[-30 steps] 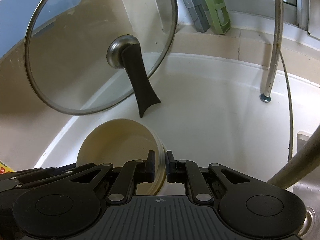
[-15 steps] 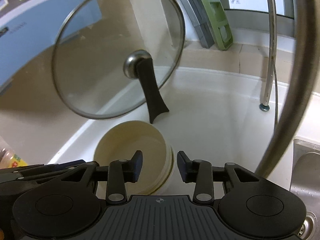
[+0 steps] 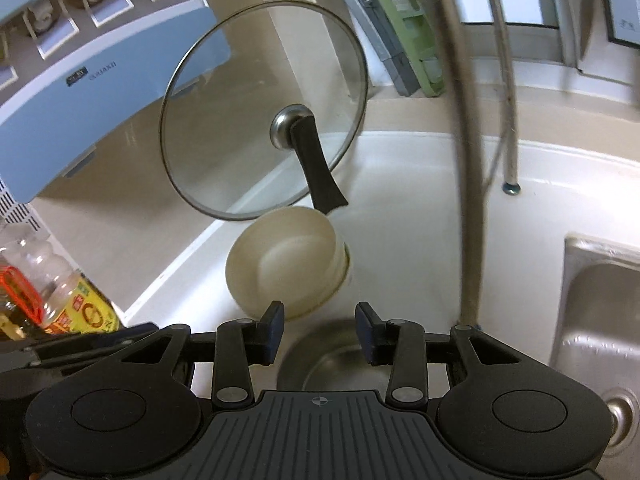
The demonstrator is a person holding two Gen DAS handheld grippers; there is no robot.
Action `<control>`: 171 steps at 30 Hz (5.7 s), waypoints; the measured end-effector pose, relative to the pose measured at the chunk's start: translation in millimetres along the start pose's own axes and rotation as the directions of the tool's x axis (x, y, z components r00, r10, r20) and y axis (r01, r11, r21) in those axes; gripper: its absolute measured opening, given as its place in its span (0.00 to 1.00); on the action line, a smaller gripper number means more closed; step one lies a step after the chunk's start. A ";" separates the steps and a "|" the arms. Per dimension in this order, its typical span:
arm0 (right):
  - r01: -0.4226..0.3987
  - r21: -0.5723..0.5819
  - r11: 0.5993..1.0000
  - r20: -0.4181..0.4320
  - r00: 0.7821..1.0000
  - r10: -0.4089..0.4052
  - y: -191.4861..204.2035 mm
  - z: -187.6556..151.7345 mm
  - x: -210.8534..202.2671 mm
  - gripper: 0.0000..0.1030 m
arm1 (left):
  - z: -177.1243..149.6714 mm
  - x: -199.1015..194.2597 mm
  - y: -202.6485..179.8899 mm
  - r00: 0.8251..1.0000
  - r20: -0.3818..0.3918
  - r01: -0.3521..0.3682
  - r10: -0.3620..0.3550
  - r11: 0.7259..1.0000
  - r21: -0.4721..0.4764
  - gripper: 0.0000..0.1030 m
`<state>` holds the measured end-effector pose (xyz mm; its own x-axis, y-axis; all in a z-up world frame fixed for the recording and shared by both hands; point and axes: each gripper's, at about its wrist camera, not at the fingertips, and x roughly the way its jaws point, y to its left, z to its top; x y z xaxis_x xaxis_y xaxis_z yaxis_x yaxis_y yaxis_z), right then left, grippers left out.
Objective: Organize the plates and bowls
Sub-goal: 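Lower the cream bowls into the white floral bowl and open both grippers, then move both open grippers toward the small steel pot, then close both grippers on the rim of the steel pot, then lift the steel pot with both grippers and carry it over the bowl stack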
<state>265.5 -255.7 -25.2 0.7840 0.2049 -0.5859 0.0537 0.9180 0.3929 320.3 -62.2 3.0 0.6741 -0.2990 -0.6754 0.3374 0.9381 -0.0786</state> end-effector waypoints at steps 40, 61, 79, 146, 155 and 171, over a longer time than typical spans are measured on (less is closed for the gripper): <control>-0.089 -0.095 0.992 -0.077 0.994 0.082 -22.4 -124.4 -130.8 0.39 | -126.9 -123.2 -91.7 0.995 -0.015 -0.105 0.104 0.991 -0.079 0.18; -0.135 -0.157 0.978 -0.103 0.987 0.120 -27.3 -143.2 -153.8 0.39 | -152.9 -147.1 -113.9 0.987 -0.024 -0.161 0.159 0.980 -0.121 0.18; -0.107 -0.172 0.979 -0.171 0.982 0.077 -24.2 -143.7 -128.7 0.39 | -154.3 -136.8 -100.4 0.981 -0.054 -0.193 0.187 0.971 -0.139 0.18; 0.156 -0.022 0.987 -0.080 0.984 -0.157 -42.3 -49.1 44.2 0.07 | -25.4 90.0 -35.5 0.985 -0.118 0.117 -0.127 0.989 -0.090 0.07; 0.138 0.002 0.990 -0.050 0.989 -0.137 -41.3 -45.1 21.4 0.05 | -28.6 68.7 -40.6 0.985 -0.102 0.129 -0.137 0.988 -0.083 0.06; 0.060 -0.032 0.998 0.057 0.997 -0.058 -12.6 -2.4 -18.9 0.05 | 10.3 10.7 -33.4 0.990 0.056 0.134 -0.130 0.988 -0.072 0.07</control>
<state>248.5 -270.4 -20.8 0.8137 0.1311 -0.5663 0.0813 0.9390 0.3342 323.0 -98.5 5.9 0.6604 -0.4277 -0.6172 0.3765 0.8997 -0.2207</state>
